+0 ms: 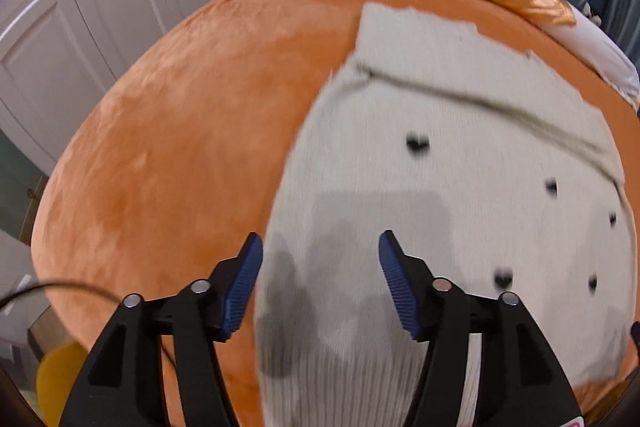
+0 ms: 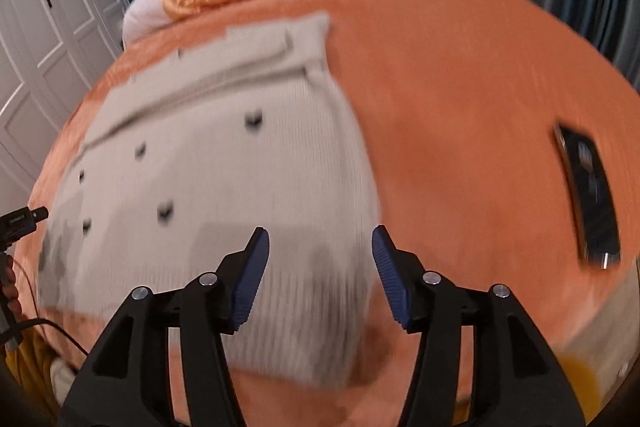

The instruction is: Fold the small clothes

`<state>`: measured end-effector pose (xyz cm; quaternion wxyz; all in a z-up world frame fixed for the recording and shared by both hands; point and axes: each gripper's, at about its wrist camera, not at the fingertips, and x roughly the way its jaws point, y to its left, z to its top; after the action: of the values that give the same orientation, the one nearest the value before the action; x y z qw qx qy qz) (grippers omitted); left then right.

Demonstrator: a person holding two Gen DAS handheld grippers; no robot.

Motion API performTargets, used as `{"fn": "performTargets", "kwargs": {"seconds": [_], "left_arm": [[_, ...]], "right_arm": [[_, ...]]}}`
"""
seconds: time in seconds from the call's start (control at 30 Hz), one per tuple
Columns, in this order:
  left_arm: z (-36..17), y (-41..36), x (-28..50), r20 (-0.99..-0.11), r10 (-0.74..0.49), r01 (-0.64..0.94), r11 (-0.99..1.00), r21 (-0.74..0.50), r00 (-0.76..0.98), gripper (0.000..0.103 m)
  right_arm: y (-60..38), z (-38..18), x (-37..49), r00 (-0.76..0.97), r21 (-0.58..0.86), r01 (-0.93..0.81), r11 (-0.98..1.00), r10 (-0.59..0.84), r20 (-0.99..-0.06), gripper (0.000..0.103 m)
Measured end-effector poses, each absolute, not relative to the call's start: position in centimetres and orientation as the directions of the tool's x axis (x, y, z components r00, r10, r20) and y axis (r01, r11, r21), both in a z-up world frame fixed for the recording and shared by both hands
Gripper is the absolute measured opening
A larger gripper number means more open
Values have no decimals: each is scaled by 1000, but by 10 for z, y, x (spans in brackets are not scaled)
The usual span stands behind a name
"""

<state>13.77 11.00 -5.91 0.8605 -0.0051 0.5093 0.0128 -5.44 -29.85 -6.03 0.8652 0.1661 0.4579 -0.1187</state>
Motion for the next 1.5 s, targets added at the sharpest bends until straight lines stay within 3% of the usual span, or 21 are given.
{"fn": "performTargets", "kwargs": {"seconds": [0.27,0.57,0.77,0.8,0.87,0.9,0.93,1.0,1.03,1.27,1.5], "left_arm": [[-77,118,96,-909,21,-48,999,0,416,60],[-88,133,89,-925,-4,-94,995,-43,380,76],[-89,142,93,-927,-77,-105,987,-123,366,77],[-89,141,94,-925,-89,-97,986,-134,368,75],[-88,139,94,-924,-106,-73,987,-143,369,67],[-86,137,93,-920,-132,-52,985,-163,368,53],[-86,136,94,-919,-154,-43,982,-181,363,46],[-83,137,94,-916,-198,-35,974,-224,350,16],[-80,138,93,-913,-216,-31,970,-242,345,8],[-37,151,75,-870,-296,12,948,-317,394,5],[7,164,14,-876,-299,89,954,-288,378,4]], "right_arm": [[-290,-68,-68,538,219,388,895,-27,-843,55],[-283,-79,-64,516,236,414,879,-13,-856,59],[-291,-83,-68,519,283,445,850,13,-855,58],[-290,-82,-68,520,286,443,849,16,-854,58],[-288,-81,-67,522,295,433,852,30,-852,49],[-286,-80,-66,523,300,428,852,38,-852,46],[-285,-79,-65,523,308,424,852,47,-851,35],[-284,-77,-66,529,329,419,846,67,-846,21],[-283,-75,-66,534,340,417,843,76,-842,11],[-279,-22,-84,617,331,369,869,38,-786,6],[-256,16,-132,557,190,261,946,13,-831,6]]}}
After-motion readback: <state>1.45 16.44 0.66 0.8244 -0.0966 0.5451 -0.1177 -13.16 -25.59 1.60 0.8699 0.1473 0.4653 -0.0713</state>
